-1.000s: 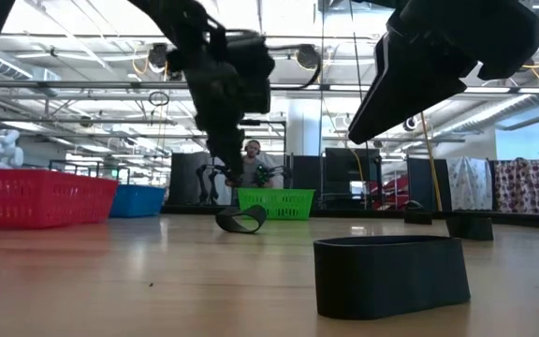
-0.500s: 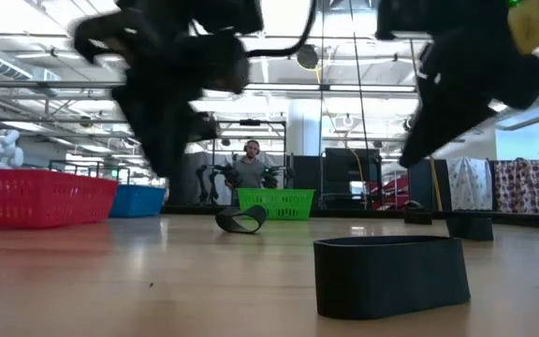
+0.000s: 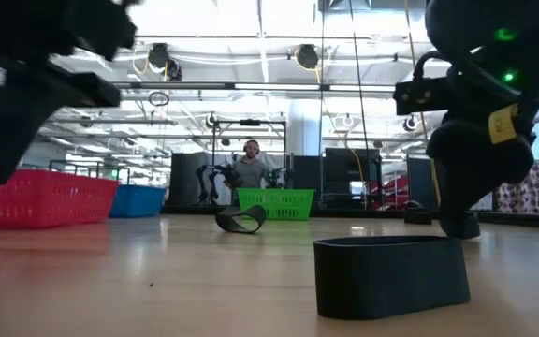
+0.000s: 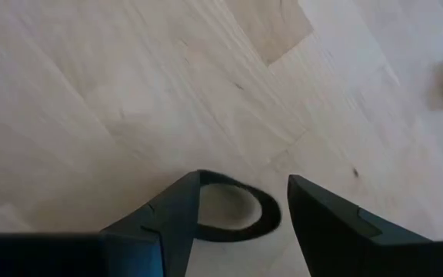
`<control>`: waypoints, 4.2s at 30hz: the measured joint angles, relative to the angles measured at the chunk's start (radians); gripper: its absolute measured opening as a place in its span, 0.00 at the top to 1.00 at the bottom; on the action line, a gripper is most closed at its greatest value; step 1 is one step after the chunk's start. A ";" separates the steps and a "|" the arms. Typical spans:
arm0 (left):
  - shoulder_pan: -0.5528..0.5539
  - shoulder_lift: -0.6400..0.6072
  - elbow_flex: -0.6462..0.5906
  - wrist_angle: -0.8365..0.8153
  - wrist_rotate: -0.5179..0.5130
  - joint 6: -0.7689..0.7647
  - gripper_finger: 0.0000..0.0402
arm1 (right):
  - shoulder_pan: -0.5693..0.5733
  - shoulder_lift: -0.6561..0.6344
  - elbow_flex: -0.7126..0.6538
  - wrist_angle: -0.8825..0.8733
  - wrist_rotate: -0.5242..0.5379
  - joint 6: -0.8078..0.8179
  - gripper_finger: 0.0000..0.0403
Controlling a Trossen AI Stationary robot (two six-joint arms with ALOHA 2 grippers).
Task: Sort rubber bands into baskets
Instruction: Put the black rubber band into the green bin
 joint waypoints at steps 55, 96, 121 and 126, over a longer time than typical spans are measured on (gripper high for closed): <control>-0.339 -0.442 -0.589 0.584 -0.554 -0.548 0.70 | -0.314 -0.055 0.000 0.181 0.054 -0.609 0.99; -0.367 -0.442 -0.534 0.584 -0.326 -0.745 0.70 | -0.923 -0.006 0.070 0.938 -0.288 -0.757 0.84; -0.367 -0.442 -0.534 0.586 -0.310 -0.752 0.70 | -0.943 -0.059 0.070 0.927 -0.501 -0.758 0.59; -0.368 -0.441 -0.534 0.593 -0.250 -0.747 0.70 | -0.860 -0.107 0.070 0.910 -0.686 -0.772 0.59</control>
